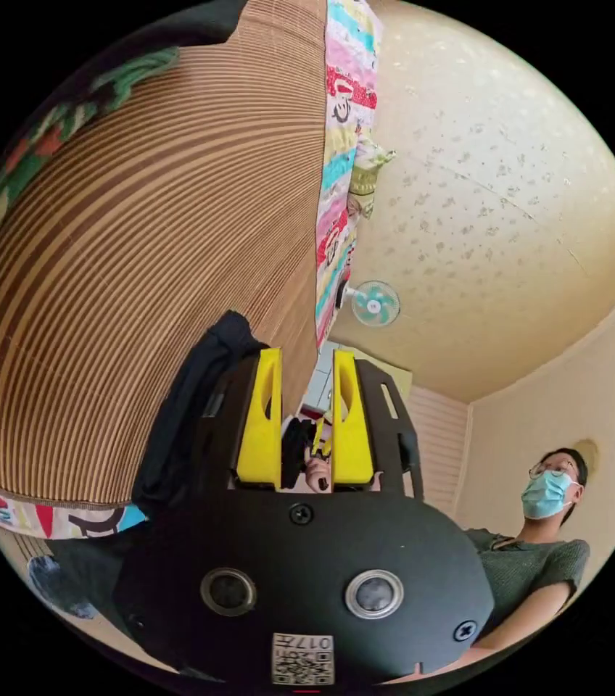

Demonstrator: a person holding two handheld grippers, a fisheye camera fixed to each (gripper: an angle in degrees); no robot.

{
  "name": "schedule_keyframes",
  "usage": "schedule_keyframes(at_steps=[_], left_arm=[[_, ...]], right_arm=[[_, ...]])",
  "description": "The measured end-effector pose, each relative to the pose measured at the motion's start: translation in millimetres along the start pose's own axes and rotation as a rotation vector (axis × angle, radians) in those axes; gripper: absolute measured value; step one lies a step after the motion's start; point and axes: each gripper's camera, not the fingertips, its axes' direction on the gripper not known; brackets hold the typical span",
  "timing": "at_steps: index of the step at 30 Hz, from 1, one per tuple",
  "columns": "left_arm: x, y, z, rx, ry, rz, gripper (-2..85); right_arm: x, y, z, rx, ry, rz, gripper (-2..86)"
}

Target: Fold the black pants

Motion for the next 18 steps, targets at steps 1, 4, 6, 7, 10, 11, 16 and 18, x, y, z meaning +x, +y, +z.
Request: schedule_keyframes(at_steps=[1, 4, 6, 7, 10, 11, 16, 18], left_arm=[[0.6, -2.2, 6.3, -0.027, -0.059, 0.016, 15.1], [-6.4, -7.6, 58.0, -0.239, -0.326, 0.091, 20.6], [-22.4, -5.7, 103.5, -0.397, -0.424, 0.116, 22.0], [-26.4, -4.9, 113.7, -0.425, -0.442, 0.122, 22.2], [-46.4, -0.9, 160.3, -0.550, -0.550, 0.143, 21.0], [-50.5, 1.8, 175.1, -0.576, -0.560, 0.163, 19.2], [-69.9, 13.1, 216.9, -0.699, -0.533, 0.085, 13.1], [-76.6, 24.8, 233.9, -0.838, -0.511, 0.070, 10.7]], right_arm=[[-6.4, -7.8, 3.6, 0.028, 0.080, -0.017, 14.3], [0.4, -26.6, 28.6, -0.041, 0.348, 0.006, 18.4], [18.5, -38.3, 50.1, -0.135, 0.492, 0.051, 22.2], [31.4, -45.9, 66.2, -0.197, 0.566, 0.069, 23.6], [58.9, -64.0, 113.3, -0.341, 0.682, 0.062, 25.1], [70.1, -70.2, 137.3, -0.413, 0.704, 0.055, 25.1], [97.3, -74.1, 228.3, -0.590, 0.774, 0.089, 20.4], [104.9, -70.9, 246.8, -0.684, 0.770, 0.150, 17.7]])
